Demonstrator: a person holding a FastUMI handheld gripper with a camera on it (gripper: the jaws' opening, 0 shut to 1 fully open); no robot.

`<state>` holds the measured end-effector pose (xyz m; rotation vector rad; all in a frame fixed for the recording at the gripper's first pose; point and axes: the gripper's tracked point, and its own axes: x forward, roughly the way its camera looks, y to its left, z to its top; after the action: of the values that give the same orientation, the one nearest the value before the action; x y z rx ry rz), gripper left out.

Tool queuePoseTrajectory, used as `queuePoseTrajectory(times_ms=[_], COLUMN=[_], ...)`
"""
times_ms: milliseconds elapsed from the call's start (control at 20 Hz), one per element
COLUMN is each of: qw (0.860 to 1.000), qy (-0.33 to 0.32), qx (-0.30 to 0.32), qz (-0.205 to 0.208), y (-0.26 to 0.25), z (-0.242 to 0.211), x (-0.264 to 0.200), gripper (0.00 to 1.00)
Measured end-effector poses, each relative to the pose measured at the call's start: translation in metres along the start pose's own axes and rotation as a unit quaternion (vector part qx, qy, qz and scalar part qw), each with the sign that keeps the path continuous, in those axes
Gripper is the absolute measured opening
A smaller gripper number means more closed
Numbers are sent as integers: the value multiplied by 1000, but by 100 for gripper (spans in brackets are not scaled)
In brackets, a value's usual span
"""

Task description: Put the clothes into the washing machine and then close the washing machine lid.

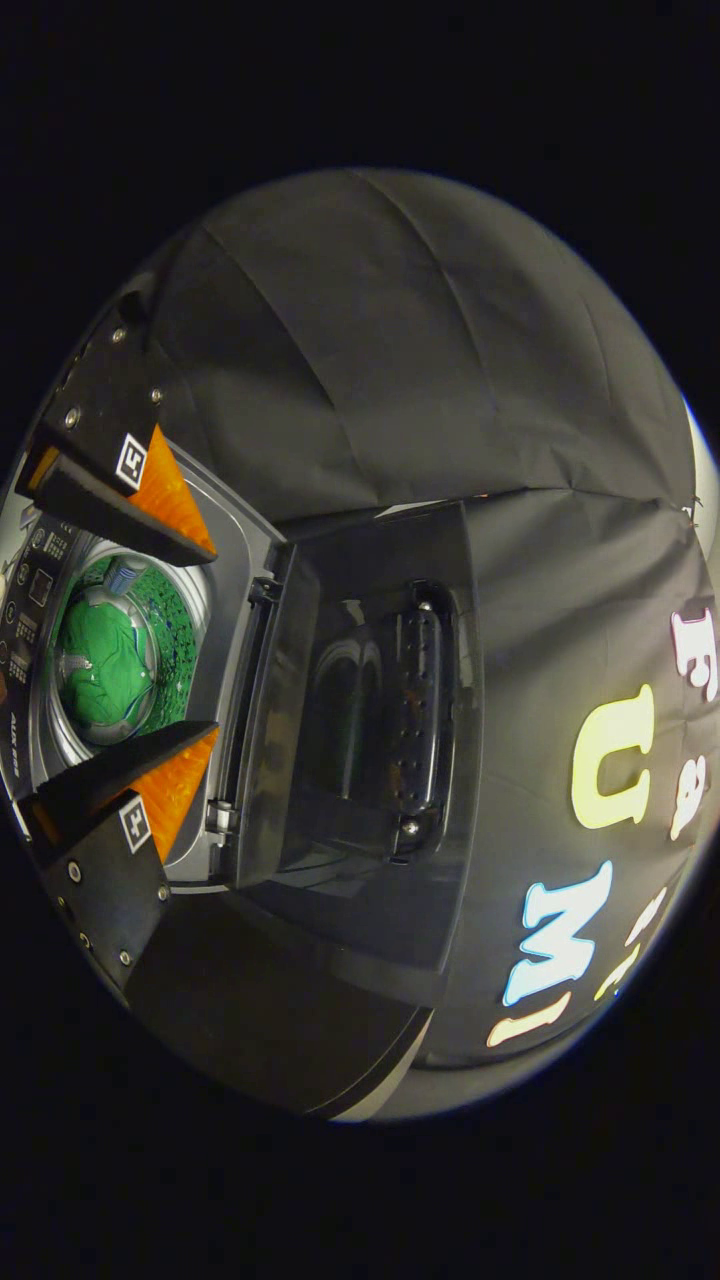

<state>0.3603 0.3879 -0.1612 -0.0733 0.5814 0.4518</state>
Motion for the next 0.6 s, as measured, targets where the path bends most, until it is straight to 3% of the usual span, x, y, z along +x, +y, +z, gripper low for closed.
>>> queuePoseTrajectory(times_ms=[350, 600], qw=[999, 993], qy=[-43, -120], qx=[7, 8], qz=[-9, -18], y=[-9, -8], z=[42, 92], x=[-10, -30], gripper=[95, 95])
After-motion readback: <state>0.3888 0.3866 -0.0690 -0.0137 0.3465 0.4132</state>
